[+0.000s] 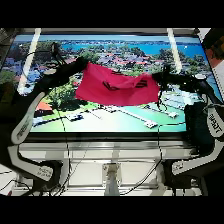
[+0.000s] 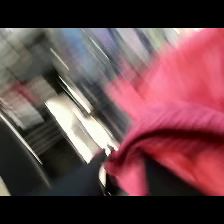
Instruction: Fold the clothes and pants, and hang the long-sleeved shirts on hangers.
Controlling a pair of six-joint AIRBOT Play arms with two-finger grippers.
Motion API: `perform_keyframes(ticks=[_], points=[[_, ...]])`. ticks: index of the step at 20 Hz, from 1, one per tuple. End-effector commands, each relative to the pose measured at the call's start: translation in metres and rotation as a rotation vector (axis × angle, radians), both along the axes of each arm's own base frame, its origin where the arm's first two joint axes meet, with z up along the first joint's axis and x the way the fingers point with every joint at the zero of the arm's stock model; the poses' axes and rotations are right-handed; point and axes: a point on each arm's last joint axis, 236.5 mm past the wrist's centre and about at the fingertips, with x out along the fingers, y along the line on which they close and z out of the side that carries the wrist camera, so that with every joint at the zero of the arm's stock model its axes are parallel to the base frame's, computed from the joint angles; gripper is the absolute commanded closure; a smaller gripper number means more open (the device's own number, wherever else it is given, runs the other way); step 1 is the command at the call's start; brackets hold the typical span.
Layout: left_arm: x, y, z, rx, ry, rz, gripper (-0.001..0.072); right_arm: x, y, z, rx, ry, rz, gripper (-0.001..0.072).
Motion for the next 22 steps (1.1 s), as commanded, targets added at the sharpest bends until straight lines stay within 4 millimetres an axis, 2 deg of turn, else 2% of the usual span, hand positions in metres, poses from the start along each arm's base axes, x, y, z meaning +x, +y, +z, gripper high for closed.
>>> perform_keyframes(ticks=[1,4,6,8,11,12,13,15,17,19,22], points=[[0.042,0.023,-0.004,0.020,-0.028,0.156,0.0099,0.048,-0.061,0.022,-0.100,-0.107,-0.251,0.0210],[0.053,0.040,0.026,0.009,-0.086,0.176,0.0099,0.044,-0.095,0.032,-0.304,-0.162,-0.162,0.0211],[0.051,0.047,0.055,0.034,-0.143,0.141,0.0100,0.024,-0.115,0.026,-0.387,-0.129,-0.055,0.0211],[0.042,0.052,0.088,0.133,-0.221,0.080,0.0119,-0.015,-0.129,0.008,-0.450,-0.046,0.111,0.0210],[0.012,0.048,0.152,0.362,-0.373,-0.042,0.0117,-0.096,-0.135,-0.024,-0.471,0.112,0.422,0.0178],[-0.001,0.043,0.176,0.393,-0.418,-0.073,0.0116,-0.120,-0.130,-0.030,-0.452,0.143,0.525,0.0104],[-0.019,0.036,0.203,0.410,-0.464,-0.110,0.0116,-0.132,-0.126,-0.034,-0.444,0.151,0.592,0.0072],[-0.055,0.017,0.245,0.408,-0.535,-0.195,0.0115,-0.131,-0.118,-0.039,-0.457,0.122,0.646,0.0020],[-0.089,0.000,0.272,0.402,-0.583,-0.285,0.0115,-0.120,-0.107,-0.048,-0.491,0.089,0.673,0.0020],[-0.109,-0.007,0.290,0.402,-0.616,-0.321,0.0115,-0.110,-0.091,-0.059,-0.514,0.055,0.721,0.0020],[-0.121,-0.009,0.300,0.403,-0.636,-0.338,0.0116,-0.094,-0.070,-0.077,-0.523,0.032,0.791,0.0020]])
